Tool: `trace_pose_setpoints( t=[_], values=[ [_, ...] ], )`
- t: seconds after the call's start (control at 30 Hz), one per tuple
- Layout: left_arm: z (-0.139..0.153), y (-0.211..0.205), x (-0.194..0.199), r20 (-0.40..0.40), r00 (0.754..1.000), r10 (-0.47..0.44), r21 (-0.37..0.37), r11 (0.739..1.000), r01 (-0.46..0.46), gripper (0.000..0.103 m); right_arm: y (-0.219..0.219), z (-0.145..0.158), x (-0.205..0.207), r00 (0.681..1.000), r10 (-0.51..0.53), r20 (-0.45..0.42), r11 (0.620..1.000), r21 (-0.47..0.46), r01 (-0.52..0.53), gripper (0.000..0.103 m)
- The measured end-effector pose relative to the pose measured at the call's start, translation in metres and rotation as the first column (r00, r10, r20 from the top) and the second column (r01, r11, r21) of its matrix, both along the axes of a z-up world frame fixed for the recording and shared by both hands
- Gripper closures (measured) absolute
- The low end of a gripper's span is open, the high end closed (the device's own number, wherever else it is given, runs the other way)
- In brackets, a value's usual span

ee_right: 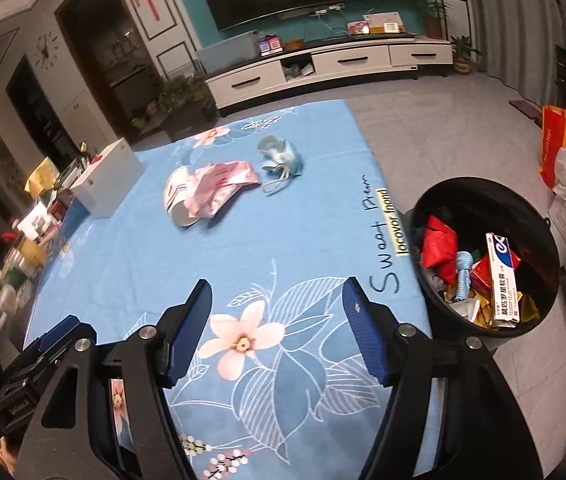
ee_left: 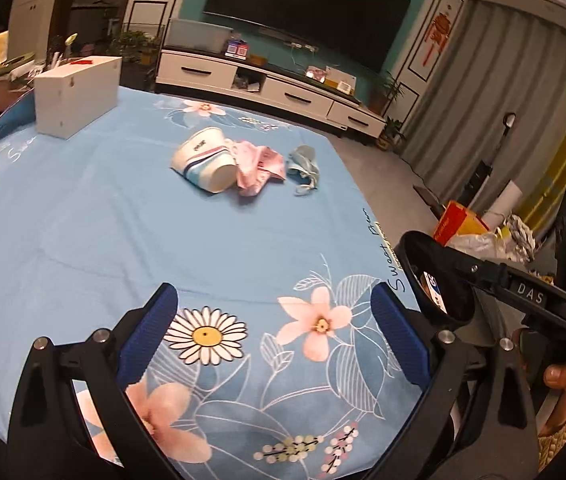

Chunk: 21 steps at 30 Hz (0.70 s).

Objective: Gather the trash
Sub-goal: 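Move both open tools back over the paper cup and pink wrapper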

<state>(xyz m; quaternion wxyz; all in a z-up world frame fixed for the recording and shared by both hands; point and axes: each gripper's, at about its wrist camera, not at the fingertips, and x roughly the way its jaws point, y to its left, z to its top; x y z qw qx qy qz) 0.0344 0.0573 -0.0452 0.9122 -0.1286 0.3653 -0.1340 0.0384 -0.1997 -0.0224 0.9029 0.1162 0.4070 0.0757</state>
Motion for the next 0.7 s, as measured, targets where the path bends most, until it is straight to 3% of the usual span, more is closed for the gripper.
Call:
trace_pose_setpoints(
  t=[0.7],
  values=[
    [-0.010,0.027,0.017,-0.014,0.999,0.049,-0.044,0.998,-0.050,0.006,0.035,-0.002,0.024,0.998,0.056,-0.012,0.998,-0.038,-0.057,0.036]
  ],
)
